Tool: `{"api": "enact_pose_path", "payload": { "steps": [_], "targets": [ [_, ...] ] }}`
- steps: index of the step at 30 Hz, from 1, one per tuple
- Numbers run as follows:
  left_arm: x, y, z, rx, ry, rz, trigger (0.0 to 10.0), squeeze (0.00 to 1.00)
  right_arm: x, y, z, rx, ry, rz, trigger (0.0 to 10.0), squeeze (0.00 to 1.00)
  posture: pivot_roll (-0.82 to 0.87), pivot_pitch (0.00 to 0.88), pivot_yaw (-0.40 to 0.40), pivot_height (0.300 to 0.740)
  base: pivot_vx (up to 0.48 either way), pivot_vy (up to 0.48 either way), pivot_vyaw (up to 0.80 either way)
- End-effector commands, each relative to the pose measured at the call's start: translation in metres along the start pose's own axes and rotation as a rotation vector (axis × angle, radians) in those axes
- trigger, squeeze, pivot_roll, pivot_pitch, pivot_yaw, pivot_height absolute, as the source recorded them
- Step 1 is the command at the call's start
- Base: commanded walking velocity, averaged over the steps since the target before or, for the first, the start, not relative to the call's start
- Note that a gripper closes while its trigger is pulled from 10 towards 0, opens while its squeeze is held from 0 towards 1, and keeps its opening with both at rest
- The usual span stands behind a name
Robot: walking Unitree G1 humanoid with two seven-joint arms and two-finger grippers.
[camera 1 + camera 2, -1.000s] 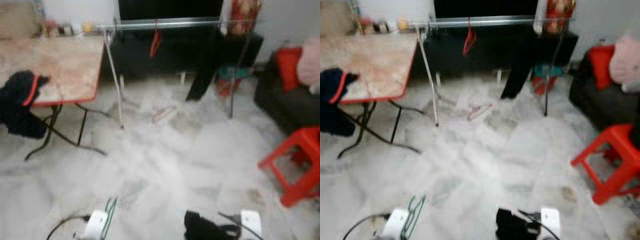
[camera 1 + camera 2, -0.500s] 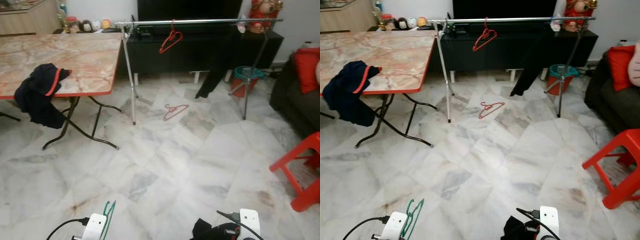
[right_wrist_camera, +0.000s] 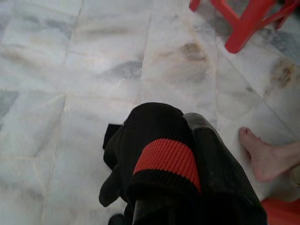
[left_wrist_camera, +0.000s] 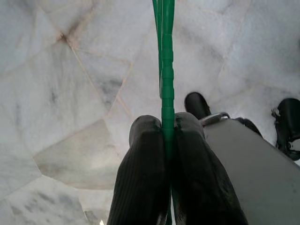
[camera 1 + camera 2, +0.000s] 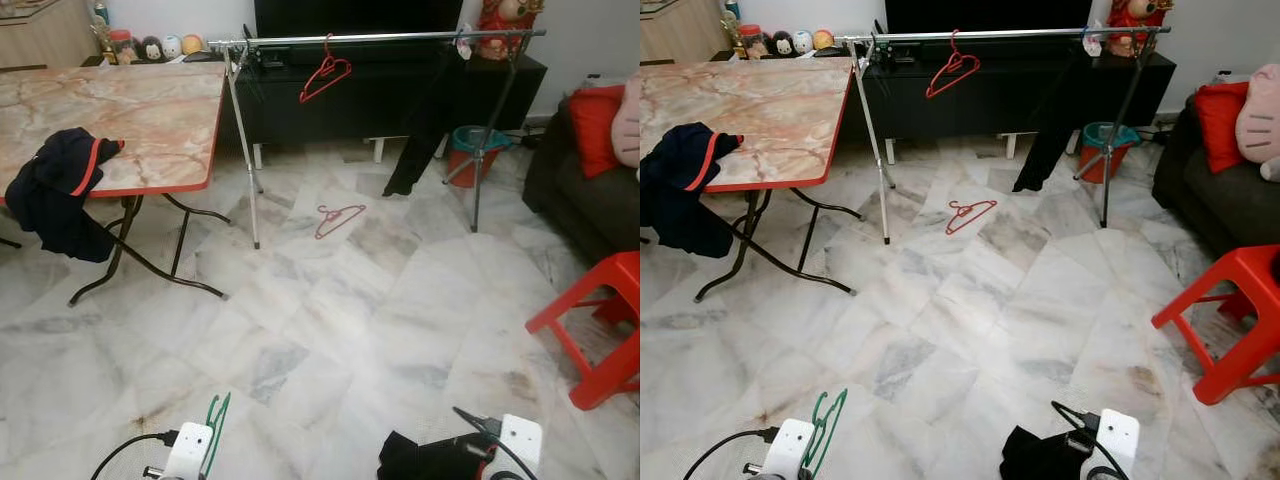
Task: Hang hanger
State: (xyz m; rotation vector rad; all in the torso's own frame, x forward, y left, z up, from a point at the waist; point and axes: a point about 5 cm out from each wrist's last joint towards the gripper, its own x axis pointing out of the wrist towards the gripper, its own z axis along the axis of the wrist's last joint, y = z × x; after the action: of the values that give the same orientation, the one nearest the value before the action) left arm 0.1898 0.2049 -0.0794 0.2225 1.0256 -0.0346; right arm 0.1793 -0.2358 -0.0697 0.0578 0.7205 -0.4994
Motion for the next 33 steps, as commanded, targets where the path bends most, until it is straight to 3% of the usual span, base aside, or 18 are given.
{"api": "enact_pose_path", "payload": {
  "steps": [1, 6, 7, 8, 10, 11, 12, 17, 25, 27, 30, 31, 33],
  "targets": [
    [0.000, 0.000, 0.000, -0.008, -0.006, 0.008, 10.0, 0.00, 0.000, -0.001, 0.004, 0.030, -0.039, -0.015, 10.0, 0.00, -0.14, 0.000, -0.020, 0.740, 0.000, 0.000, 0.00],
    [0.000, 0.000, 0.002, -0.024, -0.031, 0.021, 10.0, 0.00, -0.001, -0.002, 0.010, 0.041, -0.109, -0.020, 10.0, 0.00, -0.14, 0.000, -0.025, 0.740, 0.000, 0.000, 0.00],
    [0.000, 0.000, 0.002, -0.032, -0.038, 0.024, 10.0, 0.00, 0.015, -0.006, 0.060, 0.019, -0.207, -0.023, 10.0, 0.00, -0.14, 0.000, -0.026, 0.740, 0.000, 0.000, 0.00],
    [0.000, 0.000, 0.002, -0.032, -0.038, 0.024, 10.0, 0.00, 0.015, -0.006, 0.060, 0.019, -0.207, -0.023, 10.0, 0.00, -0.14, 0.000, -0.026, 0.740, 0.000, 0.000, 0.00],
    [0.000, 0.000, 0.002, -0.038, -0.044, 0.026, 10.0, 0.00, 0.026, -0.012, 0.128, -0.002, -0.340, -0.036, 10.0, 0.00, -0.14, 0.000, -0.026, 0.740, 0.000, 0.000, 0.00],
    [0.000, 0.000, 0.002, -0.038, -0.044, 0.026, 10.0, 0.00, 0.026, -0.012, 0.128, -0.002, -0.340, -0.036, 10.0, 0.00, -0.14, 0.000, -0.026, 0.740, 0.000, 0.000, 0.00],
    [0.000, 0.000, 0.002, -0.038, -0.047, 0.028, 10.0, 0.00, 0.025, -0.011, 0.155, -0.044, -0.429, -0.034, 10.0, 0.00, -0.14, 0.000, -0.026, 0.740, 0.000, 0.000, 0.00],
    [0.000, 0.000, 0.002, -0.037, -0.049, 0.028, 10.0, 0.00, 0.021, -0.003, 0.170, -0.083, -0.505, -0.013, 10.0, 0.00, -0.14, 0.000, -0.026, 0.740, 0.000, 0.000, 0.00],
    [-0.001, 0.002, 0.004, -0.060, -0.111, 0.069, 10.0, 0.00, 0.018, 0.016, 0.187, -0.184, -0.549, 0.193, 10.0, 0.00, -0.14, 0.000, -0.022, 0.740, 0.000, 0.000, 0.00],
    [-0.003, 0.003, 0.008, -0.078, -0.174, 0.074, 10.0, 0.00, 0.013, 0.035, 0.196, -0.295, -0.564, 0.358, 10.0, 0.00, -0.15, 0.000, -0.019, 0.740, 0.000, 0.000, 0.00],
    [-0.003, 0.002, 0.011, -0.077, -0.207, 0.063, 10.0, 0.00, 0.010, 0.044, 0.199, -0.355, -0.556, 0.431, 10.0, 0.00, -0.15, 0.000, -0.019, 0.740, 0.000, 0.000, 0.00],
    [-0.004, 0.001, 0.014, -0.052, -0.233, 0.038, 10.0, 0.00, 0.009, 0.053, 0.202, -0.420, -0.542, 0.468, 10.0, 0.00, -0.14, 0.000, -0.022, 0.740, 0.000, 0.000, 0.00],
    [-0.004, -0.001, 0.017, -0.003, -0.254, 0.011, 10.0, 0.00, 0.007, 0.062, 0.207, -0.448, -0.531, 0.504, 10.0, 0.00, -0.13, 0.000, -0.025, 0.740, 0.000, 0.000, 0.00]
  ]
}}
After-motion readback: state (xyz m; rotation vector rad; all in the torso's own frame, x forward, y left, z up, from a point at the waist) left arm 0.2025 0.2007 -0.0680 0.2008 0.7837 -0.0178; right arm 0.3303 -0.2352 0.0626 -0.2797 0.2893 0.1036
